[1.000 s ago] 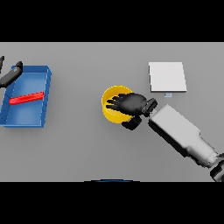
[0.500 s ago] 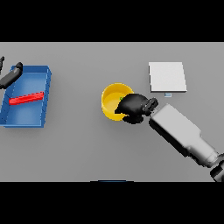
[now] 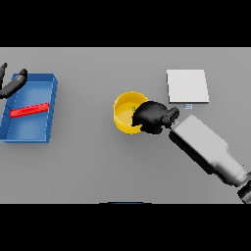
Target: Pick up the red beaker and tilt it to pour out 1 green nut into yellow bowl. Pick up the yellow bowl and place it on the metallic measuring scale.
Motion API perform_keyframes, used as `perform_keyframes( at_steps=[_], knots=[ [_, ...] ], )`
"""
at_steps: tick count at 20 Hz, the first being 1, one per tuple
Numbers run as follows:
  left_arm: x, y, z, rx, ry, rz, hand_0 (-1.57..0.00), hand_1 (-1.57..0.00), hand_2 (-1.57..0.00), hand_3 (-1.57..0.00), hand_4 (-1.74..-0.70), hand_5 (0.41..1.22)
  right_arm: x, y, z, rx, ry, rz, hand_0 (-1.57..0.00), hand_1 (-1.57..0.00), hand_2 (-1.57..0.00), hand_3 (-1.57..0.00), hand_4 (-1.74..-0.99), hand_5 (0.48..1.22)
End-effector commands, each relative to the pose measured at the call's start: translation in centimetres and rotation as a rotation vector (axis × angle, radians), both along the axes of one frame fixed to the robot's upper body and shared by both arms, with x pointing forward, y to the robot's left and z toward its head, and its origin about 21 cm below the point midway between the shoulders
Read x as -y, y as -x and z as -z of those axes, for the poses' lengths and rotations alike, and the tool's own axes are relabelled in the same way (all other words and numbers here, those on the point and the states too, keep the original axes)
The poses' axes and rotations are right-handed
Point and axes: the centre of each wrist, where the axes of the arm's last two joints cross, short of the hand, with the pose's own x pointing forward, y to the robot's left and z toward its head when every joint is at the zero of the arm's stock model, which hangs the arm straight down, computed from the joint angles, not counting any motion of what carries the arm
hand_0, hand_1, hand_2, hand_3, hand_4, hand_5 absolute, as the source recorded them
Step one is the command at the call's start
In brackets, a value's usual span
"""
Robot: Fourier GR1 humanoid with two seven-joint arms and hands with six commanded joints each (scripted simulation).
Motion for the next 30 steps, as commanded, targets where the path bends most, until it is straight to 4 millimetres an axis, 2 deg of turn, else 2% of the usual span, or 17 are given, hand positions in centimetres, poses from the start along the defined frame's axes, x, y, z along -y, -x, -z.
perform_keyframes(
  at_steps=[1, 4, 7, 9, 11, 14, 15, 23, 30],
  knots=[
    [-0.5, 0.2, 0.3, 0.004, -0.004, 0.003, 0.0, 0.0, 0.0, 0.0, -0.72, 0.695, 0.3, -0.3, -0.4, -0.003, -0.016, -0.001, -1.53, -1.53, -1.33, -1.32, -1.727, 1.211],
    [-0.5, 0.3, 0.1, 0.004, -0.004, -0.003, 0.0, 0.0, 0.0, 0.0, -0.72, 0.694, 1.2, -0.3, -2.1, -0.005, -0.036, 0.034, -1.55, -1.55, -1.34, -1.32, -1.734, 1.216],
    [-0.4, 0.4, 0.0, -0.002, -0.009, -0.001, 0.0, 0.0, 0.0, 0.0, -0.72, 0.692, 1.2, -0.1, -3.9, 0.018, -0.05, 0.057, -1.56, -1.56, -1.43, -1.23, -1.737, 1.218],
    [0.0, 0.0, 0.0, 0.004, -0.018, 0.009, 0.0, 0.0, 0.0, 0.0, -0.72, 0.686, 2.4, -0.5, -5.6, 0.069, -0.062, 0.084, -1.56, -1.56, -1.43, -1.19, -1.739, 1.219],
    [-0.5, 0.2, -0.1, 0.001, -0.018, 0.002, 0.0, 0.0, 0.0, 0.0, -0.71, 0.686, 3.2, -0.4, -6.1, 0.098, -0.058, 0.12, -1.57, -1.57, -1.48, -1.17, -1.74, 1.22],
    [0.0, 0.2, -0.4, -0.001, -0.013, 0.006, 0.0, 0.0, 0.0, 0.0, -0.72, 0.688, 3.9, -0.2, -6.3, 0.109, -0.061, 0.134, -1.56, -1.57, -1.52, -1.16, -1.74, 1.22],
    [-0.4, 0.2, -0.6, 0.003, -0.013, 0.002, 0.0, 0.0, 0.0, 0.0, -0.72, 0.694, 4.5, -0.5, -6.8, 0.121, -0.059, 0.155, -1.56, -1.57, -1.53, -1.16, -1.74, 1.22],
    [-0.2, 0.4, -0.7, -0.012, -0.013, -0.017, 0.0, 0.0, 0.0, 0.0, -0.73, 0.724, 8.9, -3.5, -7.0, 0.195, -0.075, 0.303, -1.57, -1.57, -1.54, -1.15, -1.741, 1.221],
    [-0.4, 0.8, -0.8, -0.028, -0.023, -0.021, 0.0, 0.0, 0.0, 0.0, -0.72, 0.732, 12.6, -5.8, -4.9, 0.221, -0.052, 0.425, -1.57, -1.57, -1.52, -1.16, -1.741, 1.221]
  ],
)
